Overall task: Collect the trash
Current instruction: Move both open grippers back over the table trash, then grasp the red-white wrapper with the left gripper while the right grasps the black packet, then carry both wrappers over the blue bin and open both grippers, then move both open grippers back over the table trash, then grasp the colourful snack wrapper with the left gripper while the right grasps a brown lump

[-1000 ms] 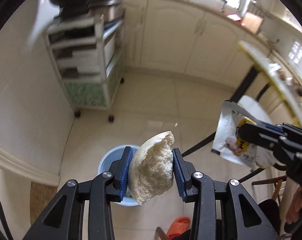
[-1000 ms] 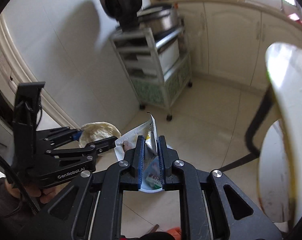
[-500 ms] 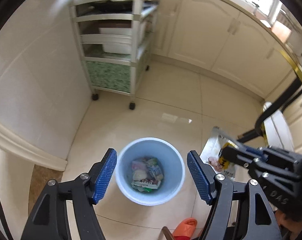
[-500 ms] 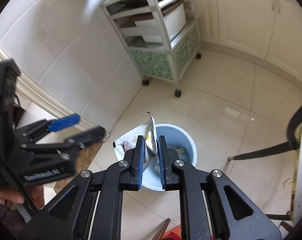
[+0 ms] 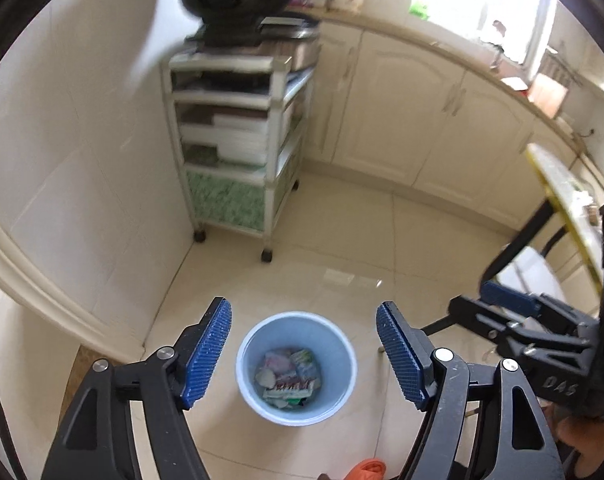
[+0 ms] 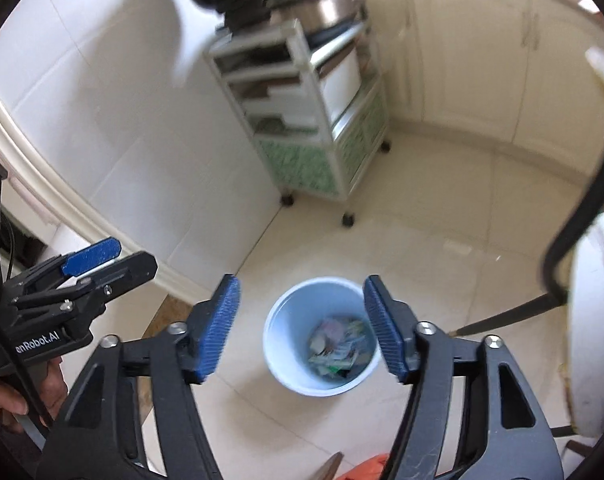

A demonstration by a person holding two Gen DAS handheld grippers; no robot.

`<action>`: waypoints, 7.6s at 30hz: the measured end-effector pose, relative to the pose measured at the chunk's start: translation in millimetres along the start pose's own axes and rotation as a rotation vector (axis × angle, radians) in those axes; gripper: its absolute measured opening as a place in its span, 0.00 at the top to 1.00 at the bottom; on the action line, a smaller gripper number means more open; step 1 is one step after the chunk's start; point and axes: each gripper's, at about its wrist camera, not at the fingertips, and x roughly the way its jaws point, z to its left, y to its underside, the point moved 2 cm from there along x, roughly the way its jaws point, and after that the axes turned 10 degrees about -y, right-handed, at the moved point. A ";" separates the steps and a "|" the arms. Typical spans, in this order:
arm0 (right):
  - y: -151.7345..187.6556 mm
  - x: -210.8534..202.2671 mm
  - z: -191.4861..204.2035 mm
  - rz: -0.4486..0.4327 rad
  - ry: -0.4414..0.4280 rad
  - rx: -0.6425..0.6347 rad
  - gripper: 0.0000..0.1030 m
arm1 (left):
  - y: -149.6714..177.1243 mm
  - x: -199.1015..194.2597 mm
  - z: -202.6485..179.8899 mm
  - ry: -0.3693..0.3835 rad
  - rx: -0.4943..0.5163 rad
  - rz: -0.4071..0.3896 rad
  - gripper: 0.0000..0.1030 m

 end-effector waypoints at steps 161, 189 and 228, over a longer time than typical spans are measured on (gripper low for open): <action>-33.0 1.0 33.2 -0.039 -0.110 -0.062 0.57 | 8.4 8.5 -2.1 0.042 0.030 0.053 0.55; 25.2 -357.1 -190.4 -0.358 0.418 0.128 0.15 | -21.6 -109.5 -368.7 0.295 0.484 -0.221 0.18; -22.8 -274.1 -240.7 -0.152 0.362 0.069 0.16 | -87.5 -0.2 -372.2 0.327 0.470 -0.111 0.51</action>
